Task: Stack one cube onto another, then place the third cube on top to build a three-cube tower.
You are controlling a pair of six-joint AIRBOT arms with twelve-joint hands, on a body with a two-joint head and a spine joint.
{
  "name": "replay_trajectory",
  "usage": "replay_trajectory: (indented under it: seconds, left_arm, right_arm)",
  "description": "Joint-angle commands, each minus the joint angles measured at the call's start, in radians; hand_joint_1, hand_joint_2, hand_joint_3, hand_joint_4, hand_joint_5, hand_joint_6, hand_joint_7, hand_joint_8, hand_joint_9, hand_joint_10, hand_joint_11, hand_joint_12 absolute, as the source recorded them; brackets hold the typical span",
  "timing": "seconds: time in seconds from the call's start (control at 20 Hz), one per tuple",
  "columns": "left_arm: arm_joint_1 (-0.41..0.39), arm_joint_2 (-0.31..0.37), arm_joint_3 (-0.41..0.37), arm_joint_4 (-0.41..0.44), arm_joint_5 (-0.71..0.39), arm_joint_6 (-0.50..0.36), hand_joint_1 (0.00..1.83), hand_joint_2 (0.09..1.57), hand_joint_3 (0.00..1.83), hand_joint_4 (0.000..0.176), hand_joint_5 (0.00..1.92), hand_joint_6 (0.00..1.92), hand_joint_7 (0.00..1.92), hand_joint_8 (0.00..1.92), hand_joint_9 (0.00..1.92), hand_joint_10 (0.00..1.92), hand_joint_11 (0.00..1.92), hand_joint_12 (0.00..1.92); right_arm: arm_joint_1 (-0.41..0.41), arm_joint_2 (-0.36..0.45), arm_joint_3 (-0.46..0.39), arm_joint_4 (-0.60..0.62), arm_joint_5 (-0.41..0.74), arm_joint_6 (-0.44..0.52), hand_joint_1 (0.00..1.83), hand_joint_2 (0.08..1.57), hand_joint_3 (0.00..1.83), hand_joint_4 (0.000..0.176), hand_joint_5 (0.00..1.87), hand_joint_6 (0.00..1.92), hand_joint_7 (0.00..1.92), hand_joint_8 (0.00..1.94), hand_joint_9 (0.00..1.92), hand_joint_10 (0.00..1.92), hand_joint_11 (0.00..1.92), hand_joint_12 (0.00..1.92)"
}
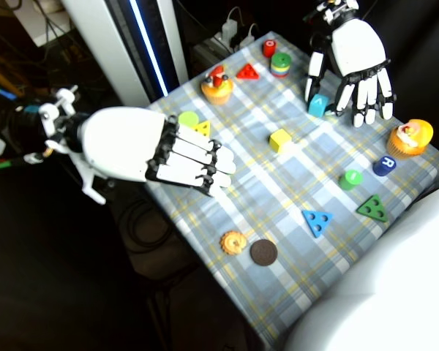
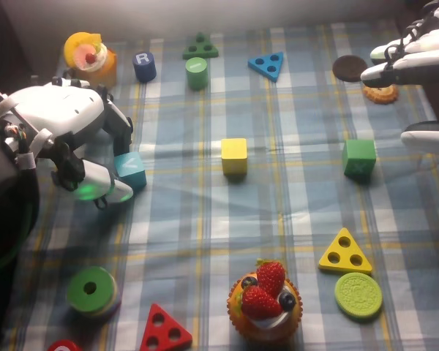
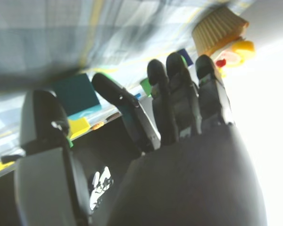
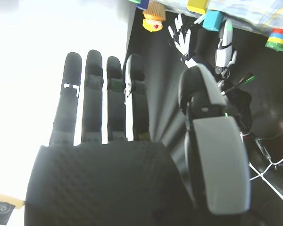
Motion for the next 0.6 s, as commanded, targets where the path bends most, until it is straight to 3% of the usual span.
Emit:
replay_trajectory:
  seconds: [0.0,0.35,0.55]
  left_arm:
    - [-0.014,-0.009,0.005,0.025,-0.088,0.001,1.0,1.13,0.0,0.176,0.94,1.03,0.52,0.0,0.38,0.0,0.03,0.2]
    - [-0.022,-0.023,0.01,0.027,-0.112,-0.045,1.0,1.12,0.0,0.176,0.95,1.01,0.61,0.01,0.44,0.0,0.07,0.23]
    - [-0.034,-0.026,0.001,0.07,-0.127,-0.098,1.02,1.11,0.0,0.176,0.99,0.95,0.62,0.0,0.43,0.0,0.03,0.22]
  right_arm:
    - [0.012,-0.001,0.0,0.029,0.115,0.003,0.57,1.25,0.0,0.0,0.54,0.0,0.49,0.0,0.47,0.0,0.1,0.93]
    - [0.012,-0.004,0.0,0.031,0.115,0.004,0.54,1.3,0.01,0.0,0.53,0.0,0.49,0.0,0.48,0.0,0.13,0.93]
    - [0.012,-0.005,0.001,0.031,0.115,0.004,0.47,1.31,0.0,0.0,0.54,0.0,0.5,0.0,0.5,0.0,0.17,0.88]
